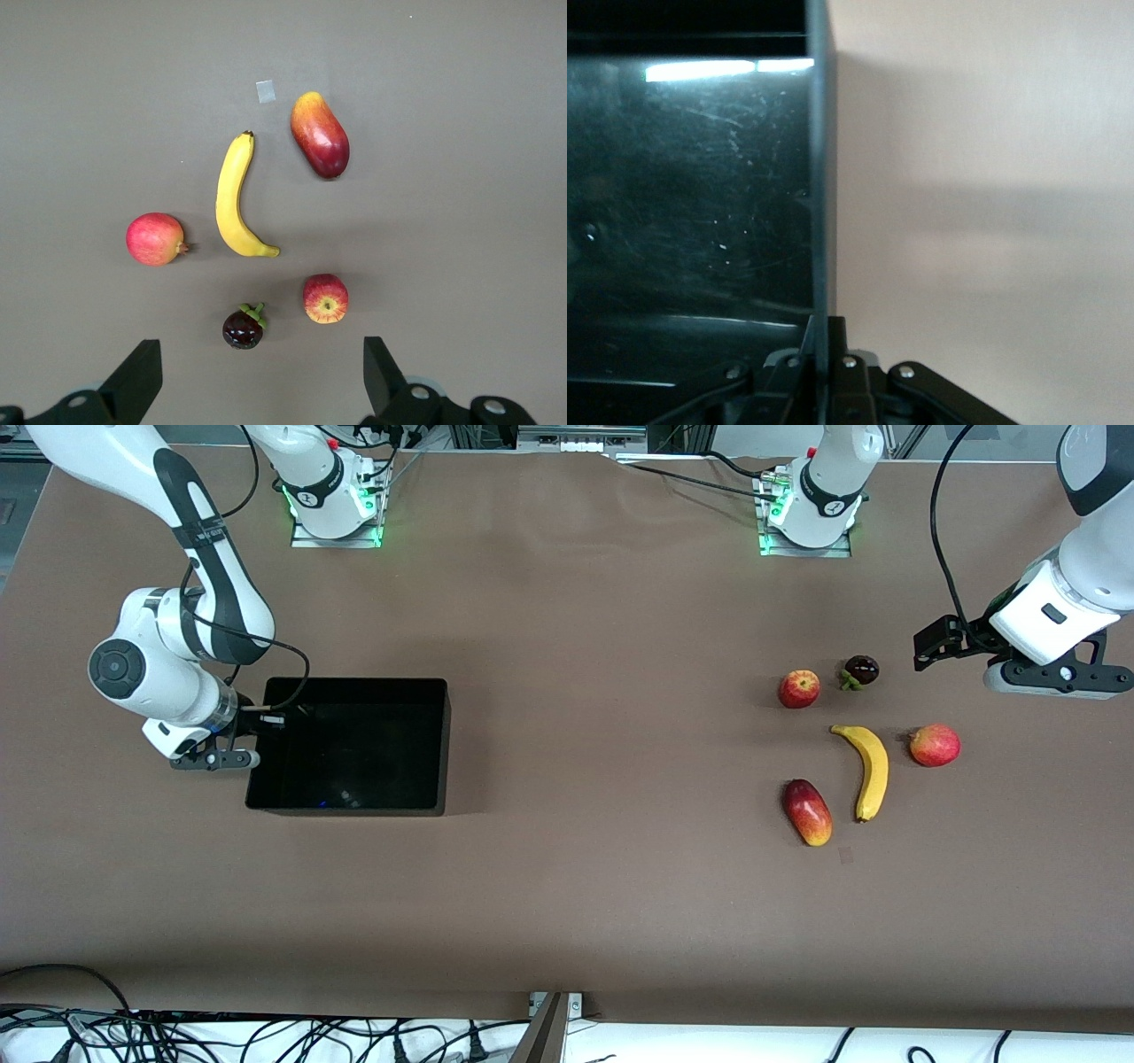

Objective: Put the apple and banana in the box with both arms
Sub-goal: 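Push the black box with the right gripper toward the fruit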

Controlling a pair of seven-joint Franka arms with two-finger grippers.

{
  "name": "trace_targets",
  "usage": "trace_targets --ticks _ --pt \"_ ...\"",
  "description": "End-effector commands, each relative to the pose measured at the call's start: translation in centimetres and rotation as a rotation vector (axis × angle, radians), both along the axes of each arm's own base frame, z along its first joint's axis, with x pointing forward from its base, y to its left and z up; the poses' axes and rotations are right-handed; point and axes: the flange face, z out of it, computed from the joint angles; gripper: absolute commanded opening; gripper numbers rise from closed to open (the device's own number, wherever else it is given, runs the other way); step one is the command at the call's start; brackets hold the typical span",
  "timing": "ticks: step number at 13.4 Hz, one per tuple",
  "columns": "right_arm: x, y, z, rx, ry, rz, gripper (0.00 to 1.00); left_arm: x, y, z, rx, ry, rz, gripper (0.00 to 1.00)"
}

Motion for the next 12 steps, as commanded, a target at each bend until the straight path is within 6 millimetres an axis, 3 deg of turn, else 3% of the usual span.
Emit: trace_targets --ticks 1,3,5,7,9,12 --pt "2.9 5.2 5.9 0.022 -0.022 0.076 0.0 -0.1 -0.2 0.3 0.013 0.006 0.003 1.0" --pt "4.4 12.3 10.1 0.044 -0.017 0.139 0.0 0.0 -0.2 0.1 0.013 0.01 0.003 1.0" --pt "4.4 20.6 11.2 0.045 -0.017 0.129 0.0 0.0 -0.2 -0.1 0.013 0.013 0.003 1.0" --pt "3.2 29.1 8.9 0.072 0.007 0.086 0.0 0.1 -0.2 -0.1 0.013 0.013 0.003 1.0" --pt "0.5 39.3 6.5 0.084 0.018 0.038 0.0 0.1 -0.2 -0.3 0.013 0.016 0.003 1.0" --pt "-1.4 49.7 3.2 0.128 -0.002 -0.053 0.0 0.2 -0.3 -1.1 0.013 0.032 0.002 1.0"
